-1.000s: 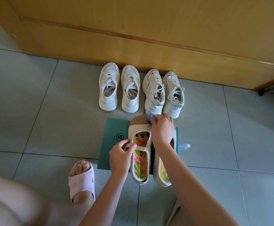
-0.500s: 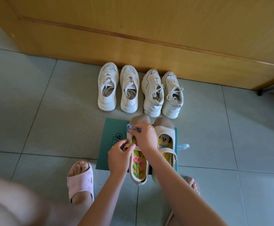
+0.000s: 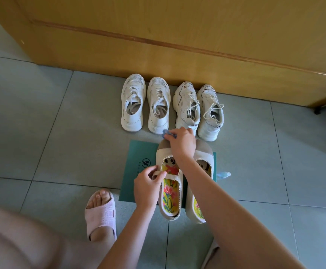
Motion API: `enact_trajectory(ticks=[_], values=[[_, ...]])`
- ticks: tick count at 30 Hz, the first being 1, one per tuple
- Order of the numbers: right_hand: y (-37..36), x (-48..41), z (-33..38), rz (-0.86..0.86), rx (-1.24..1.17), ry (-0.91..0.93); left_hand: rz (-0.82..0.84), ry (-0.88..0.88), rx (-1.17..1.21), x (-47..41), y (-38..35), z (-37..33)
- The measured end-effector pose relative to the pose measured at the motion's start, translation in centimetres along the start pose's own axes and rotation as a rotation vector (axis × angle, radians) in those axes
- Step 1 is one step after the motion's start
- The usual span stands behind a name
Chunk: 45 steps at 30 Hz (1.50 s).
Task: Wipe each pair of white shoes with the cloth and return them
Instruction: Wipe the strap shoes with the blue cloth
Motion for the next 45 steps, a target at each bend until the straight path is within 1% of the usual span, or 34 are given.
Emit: enact_trajectory(ticks=[3, 5, 6, 9, 11, 14, 15, 17, 18, 19, 21, 23, 25, 27, 29, 32, 33, 37, 39, 41, 45], values=[[-2.0, 1.5, 1.6, 0.056, 0.114, 0.178, 0.003, 0.014, 0.007, 0.0, -0.1, 0.2], [-2.9, 2.0, 1.8, 0.09, 0.173, 0.26, 0.002, 0.02, 0.005, 0.1, 0.0, 0.2], [-3.2, 2.2, 1.7, 0.127, 0.185, 0.291, 0.001, 0.023, 0.004, 0.1, 0.0, 0.3], [-3.9, 2.5, 1.1, 0.322, 0.178, 0.397, 0.001, 0.028, 0.008, 0.2, 0.0, 0.3], [-3.4, 2.7, 0.9, 0.404, 0.191, 0.457, -0.002, 0.033, 0.016, 0.2, 0.1, 0.3], [-2.0, 2.3, 0.2, 0.444, 0.344, 0.438, -0.001, 0.036, 0.03, 0.2, 0.1, 0.5], [-1.3, 2.1, 0.0, 0.46, 0.362, 0.428, -0.001, 0.035, 0.032, 0.3, 0.0, 0.5], [0.3, 1.2, 0.1, 0.475, 0.264, 0.373, -0.005, 0.033, 0.038, 0.3, 0.0, 0.5], [1.3, 0.4, 0.3, 0.441, 0.165, 0.324, -0.008, 0.032, 0.041, 0.3, 0.1, 0.5], [2.2, -0.6, 0.4, 0.371, 0.054, 0.262, -0.008, 0.032, 0.039, 0.4, 0.1, 0.5], [3.6, -2.2, 0.4, 0.185, -0.088, 0.168, -0.003, 0.031, 0.037, 0.4, 0.0, 0.5], [2.8, -2.7, 0.3, 0.079, -0.058, 0.108, 0.0, 0.031, 0.036, 0.4, 0.0, 0.4], [0.4, -2.5, -0.1, 0.066, 0.046, 0.07, 0.0, 0.027, 0.028, 0.4, 0.0, 0.2], [-1.3, -1.9, -0.1, 0.039, 0.107, 0.107, -0.005, 0.021, 0.016, 0.3, 0.1, 0.0], [-2.5, -0.6, 1.1, 0.068, 0.131, 0.237, -0.013, 0.018, 0.003, 0.3, 0.2, -0.1], [-4.0, 1.9, 2.7, 0.148, 0.265, 0.48, -0.013, 0.021, -0.008, 0.2, 0.2, 0.0], [-4.2, 2.3, 2.7, 0.179, 0.295, 0.516, -0.013, 0.025, -0.005, 0.2, 0.2, 0.0], [-4.8, 2.9, 1.9, 0.42, 0.396, 0.563, -0.023, 0.04, 0.008, 0.3, 0.2, 0.3], [-4.3, 3.2, 1.7, 0.493, 0.441, 0.613, -0.025, 0.041, 0.011, 0.3, 0.2, 0.4], [-3.2, 2.8, 1.4, 0.523, 0.424, 0.6, -0.022, 0.04, 0.015, 0.4, 0.2, 0.4], [-0.7, 0.9, -0.1, 0.486, 0.411, 0.527, -0.019, 0.041, 0.025, 0.4, 0.2, 0.5]])
Point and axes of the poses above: each hand's wrist, its own x-axis away from the middle knuckle, its own y-axis out of the back of the hand, z = x × y, the point moved 10 cm from there along -x, towards the middle knuckle, and after that the axes turned 13 degrees about -y, right-handed, at the moved point
